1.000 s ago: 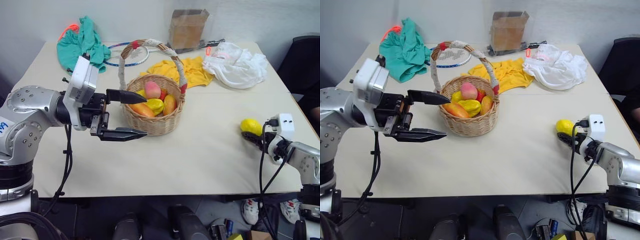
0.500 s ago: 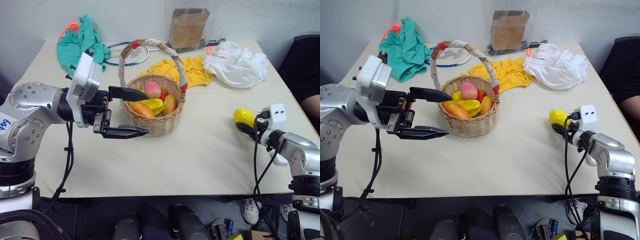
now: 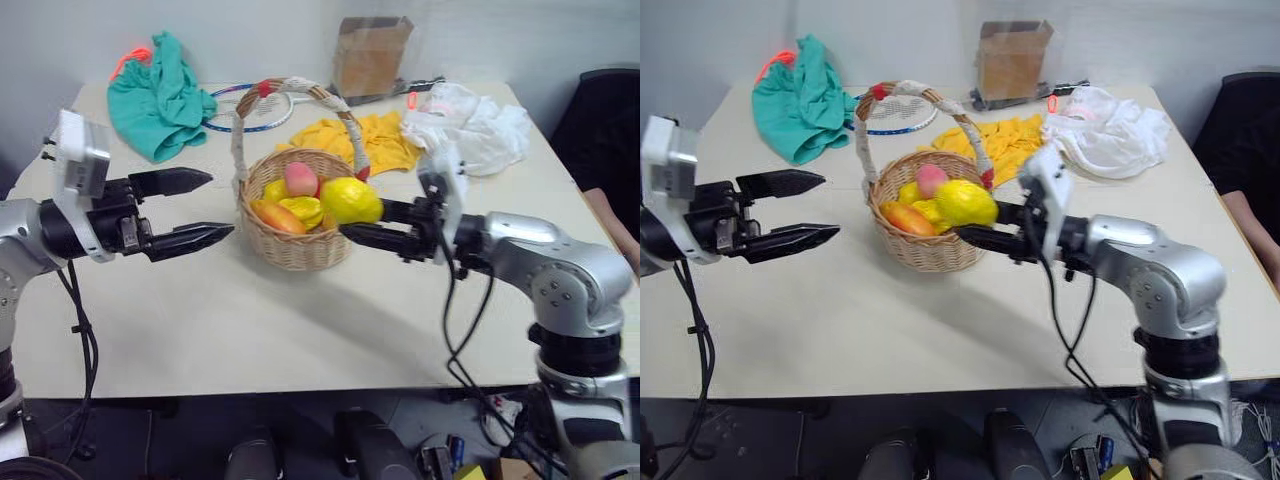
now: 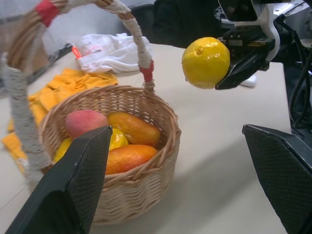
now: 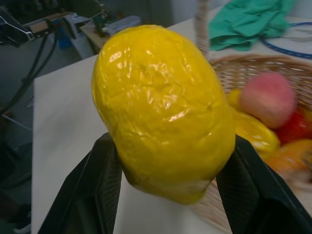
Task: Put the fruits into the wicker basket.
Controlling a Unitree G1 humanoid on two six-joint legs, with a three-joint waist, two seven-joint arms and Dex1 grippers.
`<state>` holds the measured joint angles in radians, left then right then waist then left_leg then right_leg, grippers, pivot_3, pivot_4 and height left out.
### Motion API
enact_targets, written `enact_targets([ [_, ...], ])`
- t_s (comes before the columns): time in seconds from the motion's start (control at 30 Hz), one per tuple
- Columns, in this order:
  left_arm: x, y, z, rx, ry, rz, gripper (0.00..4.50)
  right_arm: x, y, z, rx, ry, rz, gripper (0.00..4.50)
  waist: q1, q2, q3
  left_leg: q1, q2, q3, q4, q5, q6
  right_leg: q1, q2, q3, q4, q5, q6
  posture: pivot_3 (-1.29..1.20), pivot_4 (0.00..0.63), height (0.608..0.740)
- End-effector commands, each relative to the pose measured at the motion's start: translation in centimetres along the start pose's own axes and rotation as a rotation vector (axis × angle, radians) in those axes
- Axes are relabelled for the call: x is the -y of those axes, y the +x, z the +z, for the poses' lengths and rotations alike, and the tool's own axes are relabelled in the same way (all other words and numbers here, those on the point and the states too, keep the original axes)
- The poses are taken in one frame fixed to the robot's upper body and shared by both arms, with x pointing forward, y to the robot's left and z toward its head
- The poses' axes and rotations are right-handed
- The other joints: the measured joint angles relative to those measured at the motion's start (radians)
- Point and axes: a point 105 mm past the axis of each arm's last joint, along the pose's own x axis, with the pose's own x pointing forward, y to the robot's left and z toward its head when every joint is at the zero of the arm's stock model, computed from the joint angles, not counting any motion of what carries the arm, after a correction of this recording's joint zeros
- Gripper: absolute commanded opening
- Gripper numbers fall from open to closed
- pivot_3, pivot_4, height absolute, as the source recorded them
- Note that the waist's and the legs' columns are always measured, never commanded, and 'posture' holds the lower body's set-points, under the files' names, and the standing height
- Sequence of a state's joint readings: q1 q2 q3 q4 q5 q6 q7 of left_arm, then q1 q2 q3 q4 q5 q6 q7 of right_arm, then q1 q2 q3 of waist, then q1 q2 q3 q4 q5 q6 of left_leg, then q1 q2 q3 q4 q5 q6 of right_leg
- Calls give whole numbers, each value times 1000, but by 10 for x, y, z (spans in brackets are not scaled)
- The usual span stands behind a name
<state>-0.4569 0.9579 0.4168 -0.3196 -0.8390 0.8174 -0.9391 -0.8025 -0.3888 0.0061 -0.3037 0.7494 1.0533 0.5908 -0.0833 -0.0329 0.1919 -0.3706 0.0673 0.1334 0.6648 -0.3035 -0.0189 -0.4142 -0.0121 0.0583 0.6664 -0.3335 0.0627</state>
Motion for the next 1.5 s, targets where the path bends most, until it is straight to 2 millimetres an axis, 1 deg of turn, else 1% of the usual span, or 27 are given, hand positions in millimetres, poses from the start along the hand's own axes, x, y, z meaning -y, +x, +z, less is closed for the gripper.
enact_targets([
  [0.03,7,1,9,8,53,-7,4500,4,31,5,-10,-31,-46,2275,0,-1,0,-1,0,0,0,0,0,0,0,0,0,0,0,0,150,740],
  [0.07,7,1,9,9,54,-6,4500,6,37,4,-17,-36,-57,2275,1,-1,-1,-1,0,0,0,0,0,-1,0,-1,0,0,0,0,150,740],
  [0.1,9,1,9,9,56,-5,4500,17,50,1,-32,-37,-114,2275,2,-1,-1,-1,0,0,0,0,0,-1,-1,-1,-1,0,-1,0,150,740],
  [0.13,10,1,9,9,59,-5,4500,27,59,-2,-46,-49,-167,2624,1,-1,-1,-3,0,0,-1,-1,1,-2,-1,-2,-2,-1,-1,0,150,740],
  [0.17,11,1,9,9,61,-5,4500,33,65,-4,-57,-56,-204,2983,-2,-2,-1,-3,0,0,-1,-1,1,-2,-1,-2,-2,-1,-1,0,150,740],
  [0.2,12,1,9,9,62,-4,4500,37,70,-5,-63,-62,-225,3245,-4,-2,-1,-4,0,2,-1,-1,1,-4,-2,-1,-2,-1,-1,0,150,740],
  [0.27,13,0,9,9,64,0,4500,37,69,-3,-51,-52,-222,3884,-3,-2,-1,-10,0,3,-1,-1,1,-11,-2,0,0,0,-1,0,150,740],
  [0.3,13,0,9,9,64,2,4500,37,68,-1,-46,-50,-219,4243,-2,-2,-1,-16,0,2,0,-1,1,-17,-2,-1,5,-1,-1,0,150,740],
  [0.33,14,0,8,8,64,3,4500,34,64,2,-34,-44,-204,4485,-2,-2,-1,-20,0,2,1,0,0,-22,-2,-1,7,-1,-1,0,150,740],
  [0.43,15,-2,8,7,62,5,4500,14,42,11,8,-25,-90,4485,-3,-2,-1,-28,1,2,1,0,0,-32,-2,-1,11,-1,-1,0,150,740],
  [0.5,16,-2,8,10,62,4,4500,0,17,18,36,8,-10,4485,-2,-2,-1,-29,2,1,1,0,0,-32,-2,-2,11,-1,-2,0,150,740],
  [0.57,15,-2,8,12,61,1,4500,-4,-6,21,41,31,7,4485,0,-2,-1,-30,2,1,2,0,0,-32,-2,-2,10,-1,-2,0,150,740],
  [0.63,14,-1,8,17,63,-4,4500,1,-26,18,28,35,-23,4485,0,-2,-1,-30,1,1,4,0,0,-31,-2,-2,7,-1,-2,0,150,740],
  [0.67,13,0,9,22,65,-6,4500,8,-35,16,13,23,-68,4485,-1,-2,-1,-29,1,1,4,0,0,-31,-2,-2,7,-1,-2,0,150,740],
  [0.73,10,3,11,33,69,-11,4500,26,-46,14,3,-21,-191,4485,-1,-3,-1,-28,0,1,5,1,1,-30,-2,-1,9,-1,-2,0,150,740],
  [0.77,9,4,12,39,71,-13,4500,37,-48,15,11,-33,-255,4485,-3,-3,-1,-27,-1,1,5,2,1,-30,-2,0,10,-1,-2,0,150,740],
  [0.83,8,6,14,47,75,-20,4500,54,-44,18,40,-80,-363,4485,-9,-3,-1,-25,-1,4,4,5,0,-30,-1,2,11,2,-2,0,150,740],
  [0.87,7,7,14,49,77,-23,4500,59,-40,18,47,-98,-389,4485,-12,-3,-1,-23,-1,5,2,6,-1,-30,0,4,11,3,-2,0,150,740],
  [0.93,7,8,15,52,79,-29,4500,63,-32,17,60,-94,-401,4485,-18,-3,-1,-20,-1,7,0,9,-3,-30,1,5,13,3,-3,0,150,740],
  [1.0,7,11,15,53,83,-43,4500,69,-12,19,106,-35,-387,4485,-25,-3,-1,-19,0,6,-2,10,-5,-30,3,5,13,3,-4,0,150,740],
  [1.07,5,12,16,52,86,-49,4500,74,6,19,126,-21,-385,4485,-32,-3,-1,-20,1,6,-2,11,-5,-30,3,5,14,3,-4,0,150,740],
  [1.23,1,14,17,50,102,-44,4500,84,25,21,159,-26,-404,4485,-30,-3,-1,-20,1,6,-2,11,-6,-31,2,4,14,2,-6,0,150,740],
  [1.33,0,15,19,56,110,-44,4500,90,29,15,144,-85,-438,3912,-26,-3,-1,-21,1,6,-2,10,-5,-31,1,4,13,2,-6,0,150,740],
  [1.37,0,15,20,57,112,-45,4500,90,29,14,137,-109,-441,3641,-27,-3,-1,-21,0,6,-2,10,-5,-31,1,4,13,2,-5,0,150,740],
  [1.5,0,16,21,63,116,-53,4500,87,26,12,141,-143,-432,2325,-28,-3,-1,-21,1,6,-1,10,-5,-31,1,4,14,2,-5,0,150,740],
])
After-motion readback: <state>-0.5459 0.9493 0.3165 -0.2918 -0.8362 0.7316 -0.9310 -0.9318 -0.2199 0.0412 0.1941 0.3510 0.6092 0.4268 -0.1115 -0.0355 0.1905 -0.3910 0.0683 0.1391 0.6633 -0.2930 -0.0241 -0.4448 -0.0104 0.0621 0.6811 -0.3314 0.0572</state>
